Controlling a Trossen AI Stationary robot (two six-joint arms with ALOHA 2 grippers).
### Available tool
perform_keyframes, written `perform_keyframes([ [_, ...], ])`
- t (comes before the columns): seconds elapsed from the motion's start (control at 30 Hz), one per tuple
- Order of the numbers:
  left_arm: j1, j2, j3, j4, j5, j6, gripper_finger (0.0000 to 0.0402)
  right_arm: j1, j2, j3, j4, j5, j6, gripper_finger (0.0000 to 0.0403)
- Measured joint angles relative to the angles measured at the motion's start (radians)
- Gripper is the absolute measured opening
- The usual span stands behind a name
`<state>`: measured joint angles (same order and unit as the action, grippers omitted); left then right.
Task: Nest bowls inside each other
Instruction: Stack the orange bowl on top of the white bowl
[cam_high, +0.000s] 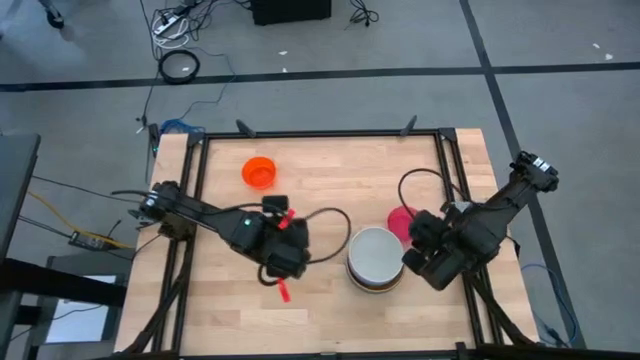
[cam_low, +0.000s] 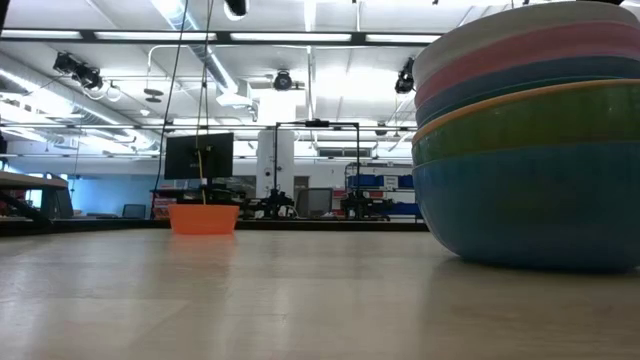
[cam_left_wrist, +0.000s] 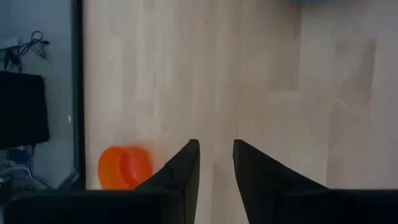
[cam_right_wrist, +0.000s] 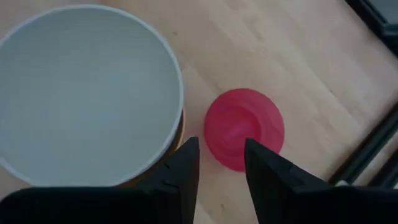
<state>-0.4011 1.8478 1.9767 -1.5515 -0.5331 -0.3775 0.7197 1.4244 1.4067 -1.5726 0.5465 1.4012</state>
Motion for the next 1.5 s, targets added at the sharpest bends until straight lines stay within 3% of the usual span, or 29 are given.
perform_keyframes([
  [0.3, 0.012, -0.218, -0.260, -0.016, -0.145, -0.170, 0.0106, 0.068, -0.034, -0.001, 0.003, 0.001, 0.067, 0.0112],
  [0.47, 0.057, -0.374, -0.504, 0.014, -0.182, -0.250, 0.0106, 0.098, -0.037, -0.001, 0.003, 0.146, 0.063, 0.0098],
  [0.63, 0.128, -0.542, -0.764, 0.289, -0.176, -0.154, 0.0106, 0.112, -0.048, -0.001, 0.003, 0.306, -0.008, 0.0084],
  [0.83, 0.298, -0.671, -1.008, 0.574, -0.114, 0.026, 0.0106, 0.115, -0.107, -0.001, 0.041, 0.378, -0.028, 0.0086],
  [1.03, 0.520, -0.705, -1.146, 0.809, 0.028, 0.258, 0.0106, 0.116, -0.187, -0.001, 0.241, 0.393, -0.190, 0.0091],
  [1.2, 0.692, -0.702, -1.170, 0.947, 0.157, 0.409, 0.0106, 0.116, -0.241, 0.000, 0.457, 0.386, -0.384, 0.0097],
  [1.5, 0.989, -0.696, -1.171, 0.951, 0.723, 0.484, 0.0106, 0.116, -0.276, 0.000, 0.671, 0.323, -0.588, 0.0120],
])
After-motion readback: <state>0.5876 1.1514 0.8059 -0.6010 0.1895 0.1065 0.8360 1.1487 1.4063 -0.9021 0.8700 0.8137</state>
